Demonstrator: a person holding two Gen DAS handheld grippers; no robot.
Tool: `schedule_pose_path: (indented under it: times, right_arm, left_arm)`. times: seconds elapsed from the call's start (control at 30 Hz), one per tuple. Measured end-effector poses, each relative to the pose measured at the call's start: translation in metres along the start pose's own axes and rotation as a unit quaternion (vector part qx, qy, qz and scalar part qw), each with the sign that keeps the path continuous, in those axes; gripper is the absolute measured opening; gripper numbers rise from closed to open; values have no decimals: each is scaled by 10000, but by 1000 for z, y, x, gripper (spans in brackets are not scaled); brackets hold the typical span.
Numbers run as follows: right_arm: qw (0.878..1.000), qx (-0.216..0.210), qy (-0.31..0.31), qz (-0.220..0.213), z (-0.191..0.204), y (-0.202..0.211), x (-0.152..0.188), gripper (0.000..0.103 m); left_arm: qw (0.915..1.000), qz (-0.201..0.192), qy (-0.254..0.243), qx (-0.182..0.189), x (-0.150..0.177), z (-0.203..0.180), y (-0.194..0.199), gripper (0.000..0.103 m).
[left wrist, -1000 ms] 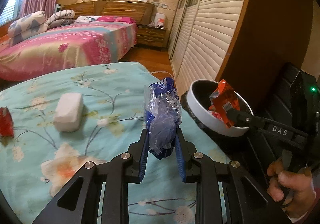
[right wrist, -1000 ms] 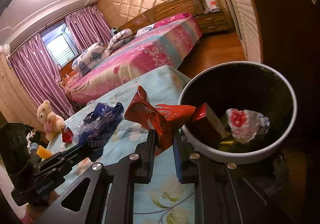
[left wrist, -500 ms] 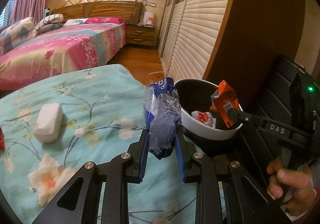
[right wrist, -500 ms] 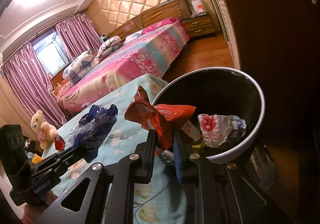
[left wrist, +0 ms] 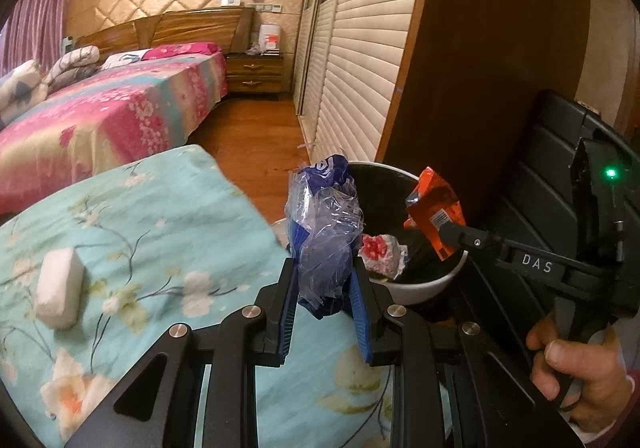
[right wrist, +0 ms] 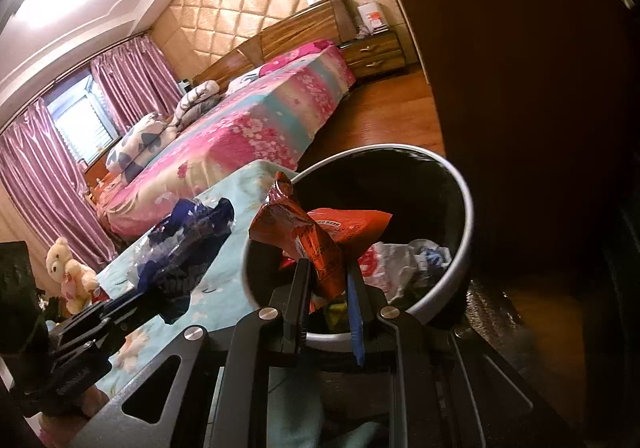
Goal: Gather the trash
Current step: 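Carry the blue bag and orange wrapper over the black bin and open both tools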
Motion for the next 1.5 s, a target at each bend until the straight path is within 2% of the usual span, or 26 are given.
schedule_pose_path:
  times: [0.6, 0.87, 1.0, 1.07, 1.1, 1.13, 1.23, 1.4, 1.5]
  right_arm:
    - [9997, 176, -146, 101, -19, -5, -16, 17]
    - [9992, 260, -205, 207, -22, -10, -19, 19]
    - [9990, 227, -276, 256, -24, -11, -22, 21]
    - [9989, 230, -297, 277, -24, -11, -23, 27]
    - [9990, 219, -296, 268, -23, -10, -23, 30]
    - [9990, 210, -301, 257, -23, -9, -23, 34]
    - [9991, 164, -329, 208, -21, -6, -23, 50]
    - [9993, 145, -331, 117, -15, -1, -21, 51]
    - [9996, 113, -267, 61, -6, 0, -20, 65]
  left_arm:
    - [9998, 116, -172, 37, -22, -25, -32, 24]
    - [9997, 203, -134, 54, -21, -27, -37, 25]
    - [9995, 269, -148, 76, -23, -30, -40, 30]
    - [9995, 266, -138, 77, -23, -31, -39, 35]
    - [9996, 266, -122, 48, -23, -31, -38, 44]
    - [9996, 249, -108, 37, -23, -31, -37, 46]
    - [9997, 225, -64, 33, -20, -30, -33, 48]
    - [9998, 159, 116, 62, -10, -22, -20, 55]
    - [9995, 146, 283, 54, 0, -13, -10, 56]
Point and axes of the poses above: each gripper's, at about its wrist camera, not at the fingertips, and y roughly against the way its jaws point, z to its left, x to its underside, the point moved 6 cm from there along -y, roughly the way its jaws point, and after that the axes turned 8 degrees about z, right-handed, at the moved point
